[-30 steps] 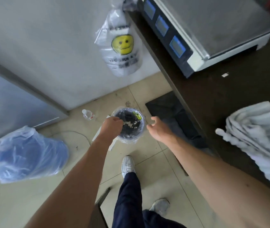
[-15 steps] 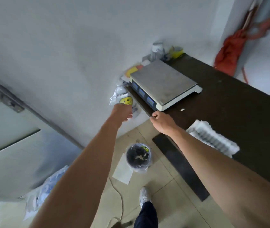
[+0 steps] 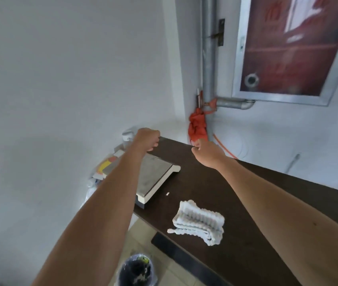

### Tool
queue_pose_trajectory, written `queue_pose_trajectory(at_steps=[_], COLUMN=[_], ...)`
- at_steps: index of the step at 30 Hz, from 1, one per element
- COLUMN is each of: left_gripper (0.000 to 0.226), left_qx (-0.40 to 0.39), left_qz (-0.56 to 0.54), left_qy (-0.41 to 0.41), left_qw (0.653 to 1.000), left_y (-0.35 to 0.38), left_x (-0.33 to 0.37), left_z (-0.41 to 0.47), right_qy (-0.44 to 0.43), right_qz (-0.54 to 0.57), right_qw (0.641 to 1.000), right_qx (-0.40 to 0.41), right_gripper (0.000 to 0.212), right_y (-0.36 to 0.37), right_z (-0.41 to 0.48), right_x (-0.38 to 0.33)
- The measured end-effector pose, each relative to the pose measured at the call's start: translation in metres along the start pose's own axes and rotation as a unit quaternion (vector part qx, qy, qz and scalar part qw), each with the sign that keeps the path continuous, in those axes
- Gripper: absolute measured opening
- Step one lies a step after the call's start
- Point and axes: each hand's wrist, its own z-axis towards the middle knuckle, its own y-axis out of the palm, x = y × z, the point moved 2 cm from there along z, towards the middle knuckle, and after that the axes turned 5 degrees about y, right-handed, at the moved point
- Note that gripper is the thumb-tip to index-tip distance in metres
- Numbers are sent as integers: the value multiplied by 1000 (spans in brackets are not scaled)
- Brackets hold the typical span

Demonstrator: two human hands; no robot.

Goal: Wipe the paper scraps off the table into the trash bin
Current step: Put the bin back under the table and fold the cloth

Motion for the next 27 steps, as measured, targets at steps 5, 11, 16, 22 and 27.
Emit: queue_pose_trajectory(at_steps=[5, 11, 16, 22, 27], left_gripper=[21, 21, 25, 36, 29], left_qx=[-36, -103, -154, -185, -216], left_qz=[10, 56, 108, 131, 142], left_qy=[76, 103, 109, 61, 34], left_qw=[996, 988, 976, 972, 965], left_y=[39, 84, 110, 128, 140], left_x=[45, 35, -7, -78, -136], left_z=[17, 27, 34, 40, 27], right_qy=[51, 82, 107, 133, 155], right_qz=[-6, -22, -20, -34, -37], right_qw=[997, 994, 993, 991, 986], right_qx=[52, 64, 43, 4, -44], right_gripper=[37, 45, 39, 37, 38], right_y=[-52, -41, -8, 52, 115], right_z=[2, 0, -1, -15, -38], right_x=[34, 63, 73, 90, 105])
